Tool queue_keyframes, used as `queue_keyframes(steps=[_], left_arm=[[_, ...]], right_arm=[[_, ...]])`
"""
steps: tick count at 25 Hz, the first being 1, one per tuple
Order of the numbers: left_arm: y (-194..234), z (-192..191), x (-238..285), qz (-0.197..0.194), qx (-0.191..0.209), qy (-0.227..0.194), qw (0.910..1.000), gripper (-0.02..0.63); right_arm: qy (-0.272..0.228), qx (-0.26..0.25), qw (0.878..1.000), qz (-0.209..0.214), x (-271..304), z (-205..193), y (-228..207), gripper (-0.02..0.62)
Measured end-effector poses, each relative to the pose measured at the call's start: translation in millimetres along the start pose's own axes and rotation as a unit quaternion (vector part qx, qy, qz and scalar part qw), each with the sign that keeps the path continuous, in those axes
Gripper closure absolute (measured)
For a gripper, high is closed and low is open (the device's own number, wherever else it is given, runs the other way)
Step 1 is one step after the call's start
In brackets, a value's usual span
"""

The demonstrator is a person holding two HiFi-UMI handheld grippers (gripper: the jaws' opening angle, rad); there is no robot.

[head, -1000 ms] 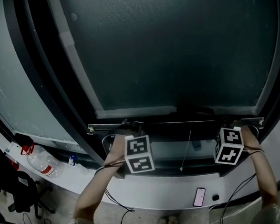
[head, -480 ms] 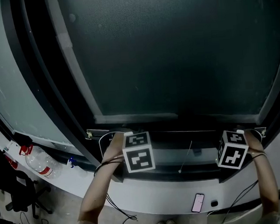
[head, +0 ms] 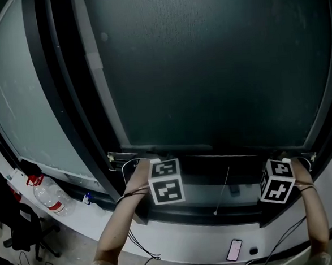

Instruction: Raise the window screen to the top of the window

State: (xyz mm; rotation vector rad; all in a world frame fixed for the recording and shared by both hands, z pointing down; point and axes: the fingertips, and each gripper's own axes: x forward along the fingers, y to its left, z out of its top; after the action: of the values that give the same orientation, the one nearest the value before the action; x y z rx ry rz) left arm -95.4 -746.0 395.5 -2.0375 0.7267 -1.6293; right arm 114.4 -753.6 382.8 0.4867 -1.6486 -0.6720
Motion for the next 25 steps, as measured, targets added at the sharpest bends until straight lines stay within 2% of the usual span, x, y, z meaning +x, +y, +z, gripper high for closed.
queue_keyframes(steps=[5,8,11,17,22,25], left_arm=[[15,-4,-13,0.024,0.015,0.009,0.9996,0.586],[45,5,-41,0.089,0.018,-0.006,0.9959,0.584],[92,17,-89,0.156,0.019,-0.019,0.9874,0.584],[179,42,-188,0.244,0.032,-0.038,0.9684,0.584],[235,67,-250,0.290,0.047,-0.035,0.9553,0.584],[257,73,-275,0.292,0.060,-0.012,0.9545,0.585]], right_arm=[[0.002,-0.020,0.999,-0.036,-11,9,-15,0.575],[-0.002,-0.024,0.995,-0.099,-39,12,-45,0.575],[-0.011,-0.019,0.987,-0.162,-86,18,-94,0.575],[-0.009,-0.027,0.964,-0.264,-179,34,-186,0.575],[0.008,-0.041,0.950,-0.308,-240,38,-246,0.575],[0.022,-0.050,0.949,-0.311,-265,45,-269,0.575]])
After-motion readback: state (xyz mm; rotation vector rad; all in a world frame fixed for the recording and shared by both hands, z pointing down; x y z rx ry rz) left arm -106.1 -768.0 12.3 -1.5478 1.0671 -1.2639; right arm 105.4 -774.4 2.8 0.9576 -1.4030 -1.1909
